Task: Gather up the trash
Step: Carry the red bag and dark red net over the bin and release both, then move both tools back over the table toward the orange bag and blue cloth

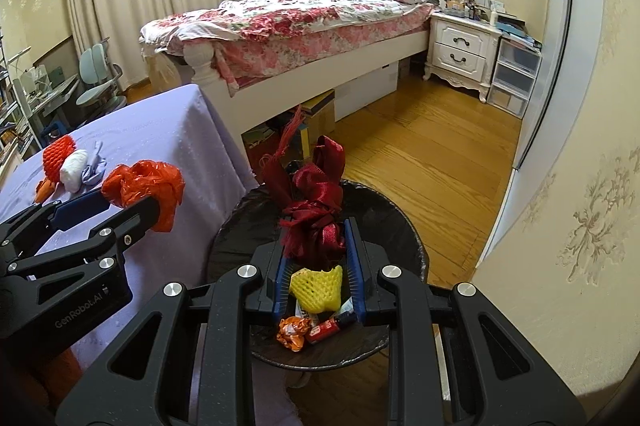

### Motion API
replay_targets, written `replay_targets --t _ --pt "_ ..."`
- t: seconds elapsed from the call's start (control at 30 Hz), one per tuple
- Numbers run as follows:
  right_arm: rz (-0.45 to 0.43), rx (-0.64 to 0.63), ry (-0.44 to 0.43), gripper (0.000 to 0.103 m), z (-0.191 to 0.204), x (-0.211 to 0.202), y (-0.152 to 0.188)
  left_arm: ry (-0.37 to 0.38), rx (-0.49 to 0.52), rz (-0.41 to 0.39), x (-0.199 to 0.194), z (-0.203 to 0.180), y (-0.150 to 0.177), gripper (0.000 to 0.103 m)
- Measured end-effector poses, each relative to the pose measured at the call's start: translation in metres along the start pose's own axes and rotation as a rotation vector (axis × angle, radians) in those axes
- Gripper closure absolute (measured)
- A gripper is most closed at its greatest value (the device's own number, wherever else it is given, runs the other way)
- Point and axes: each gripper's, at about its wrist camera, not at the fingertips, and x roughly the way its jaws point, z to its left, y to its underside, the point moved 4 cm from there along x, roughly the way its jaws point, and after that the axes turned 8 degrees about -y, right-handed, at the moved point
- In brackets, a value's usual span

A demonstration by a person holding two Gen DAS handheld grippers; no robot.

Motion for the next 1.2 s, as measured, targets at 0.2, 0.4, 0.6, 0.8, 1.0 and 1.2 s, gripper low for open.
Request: replay_targets --t 0.2,0.4,0.6,0.8,1.0,1.2 --pt "0.0 0.02 0.014 0.079 -0.01 0.003 -0.002 -0.002 0.023 -0.001 0.007 -0.011 -0.005 0.041" --pt "-0.005 0.045 0.028 0.076 -0.019 0.005 -0.003 -0.007 0.034 0.013 0.013 -0.016 -0.008 0.035" --pt "-0.025 0.063 0.043 0.059 -0.023 0.002 -0.004 -0.027 0.025 0.025 0.012 -0.013 -0.007 0.022" --pt "-0.045 0.065 0.056 0.049 -0.025 -0.003 -0.005 -0.057 0.006 0.025 0.008 -0.005 -0.005 0.018" --pt "-0.047 0.054 0.047 0.045 -0.018 -0.004 -0.008 -0.11 -0.007 0.006 -0.001 0.014 -0.003 0.017" --pt "-0.038 0.036 0.003 0.045 0.002 0.0 -0.01 -0.169 -0.051 0.016 -0.01 0.053 0.006 0.017"
